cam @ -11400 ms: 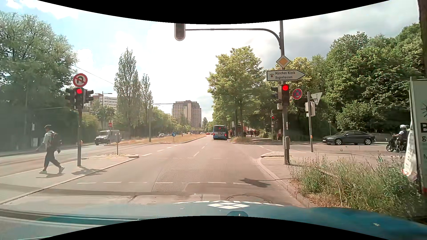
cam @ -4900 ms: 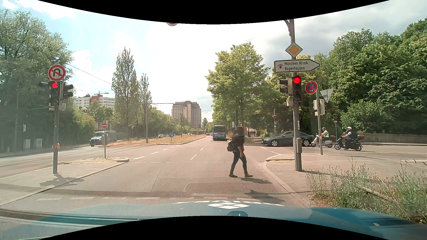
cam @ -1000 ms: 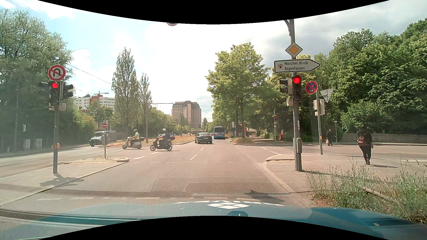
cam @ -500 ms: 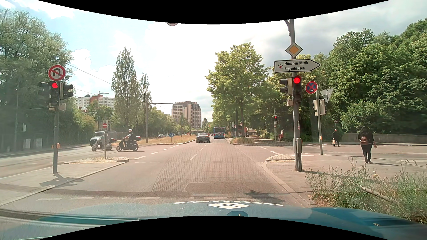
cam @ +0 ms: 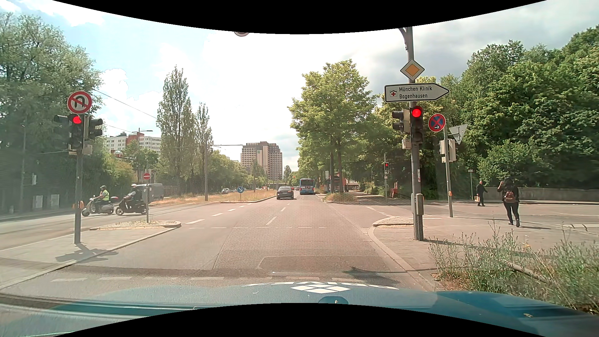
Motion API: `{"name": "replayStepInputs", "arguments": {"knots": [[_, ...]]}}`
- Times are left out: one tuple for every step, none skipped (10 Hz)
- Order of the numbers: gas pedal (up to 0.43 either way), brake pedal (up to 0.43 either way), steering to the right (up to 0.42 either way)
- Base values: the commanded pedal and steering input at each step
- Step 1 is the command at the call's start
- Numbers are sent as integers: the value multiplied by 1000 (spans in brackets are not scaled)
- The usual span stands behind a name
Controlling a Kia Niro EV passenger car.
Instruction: Follow the waypoints while adhering to traffic rules and regulations
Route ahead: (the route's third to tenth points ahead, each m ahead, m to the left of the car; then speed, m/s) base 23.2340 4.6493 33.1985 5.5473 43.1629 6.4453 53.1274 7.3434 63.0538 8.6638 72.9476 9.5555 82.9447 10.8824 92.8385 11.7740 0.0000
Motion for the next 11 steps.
{"name": "replayStepInputs", "arguments": {"knots": [[0, 274, -8], [0, 280, -8], [0, 280, -8], [0, 280, -8], [0, 280, -8], [0, 280, -8], [0, 280, -8], [0, 280, -8], [0, 280, -8], [0, 280, -8], [0, 280, -8]]}}
